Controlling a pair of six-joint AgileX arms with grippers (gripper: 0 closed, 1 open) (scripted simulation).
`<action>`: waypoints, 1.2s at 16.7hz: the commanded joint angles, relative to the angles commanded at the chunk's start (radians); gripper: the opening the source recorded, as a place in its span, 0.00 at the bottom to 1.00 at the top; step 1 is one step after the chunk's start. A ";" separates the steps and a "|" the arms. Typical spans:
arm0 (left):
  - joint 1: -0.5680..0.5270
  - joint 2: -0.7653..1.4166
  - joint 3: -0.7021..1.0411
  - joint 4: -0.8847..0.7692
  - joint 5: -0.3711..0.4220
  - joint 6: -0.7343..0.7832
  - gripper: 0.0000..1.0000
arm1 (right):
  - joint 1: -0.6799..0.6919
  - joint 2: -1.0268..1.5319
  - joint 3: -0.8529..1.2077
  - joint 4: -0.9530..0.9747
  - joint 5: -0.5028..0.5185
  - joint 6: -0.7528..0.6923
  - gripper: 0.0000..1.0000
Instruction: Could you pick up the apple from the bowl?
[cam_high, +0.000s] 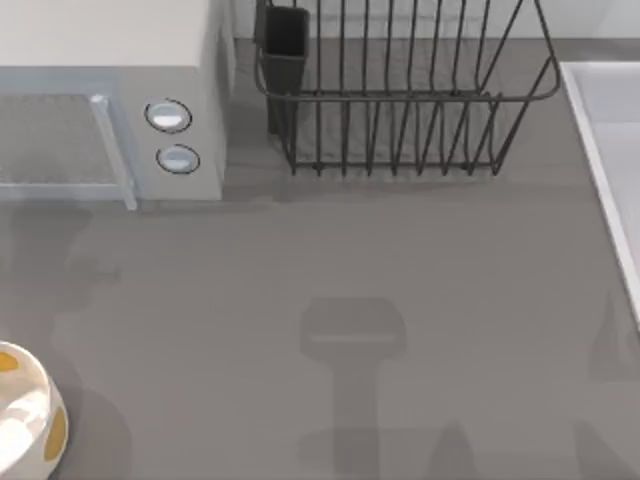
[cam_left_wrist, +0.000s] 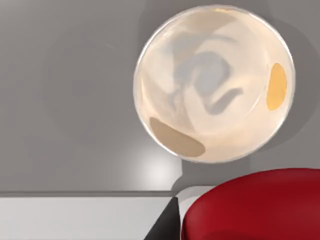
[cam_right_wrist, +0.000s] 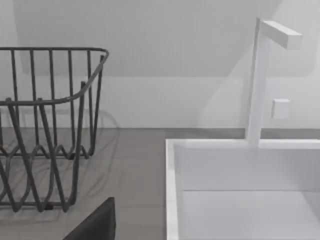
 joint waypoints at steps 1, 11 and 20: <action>0.000 -0.001 0.003 -0.003 0.000 0.000 0.00 | 0.000 0.000 0.000 0.000 0.000 0.000 1.00; -0.213 0.240 0.133 0.076 -0.004 -0.214 0.00 | 0.000 0.000 0.000 0.000 0.000 0.000 1.00; -0.622 0.676 0.325 0.265 -0.010 -0.617 0.00 | 0.000 0.000 0.000 0.000 0.000 0.000 1.00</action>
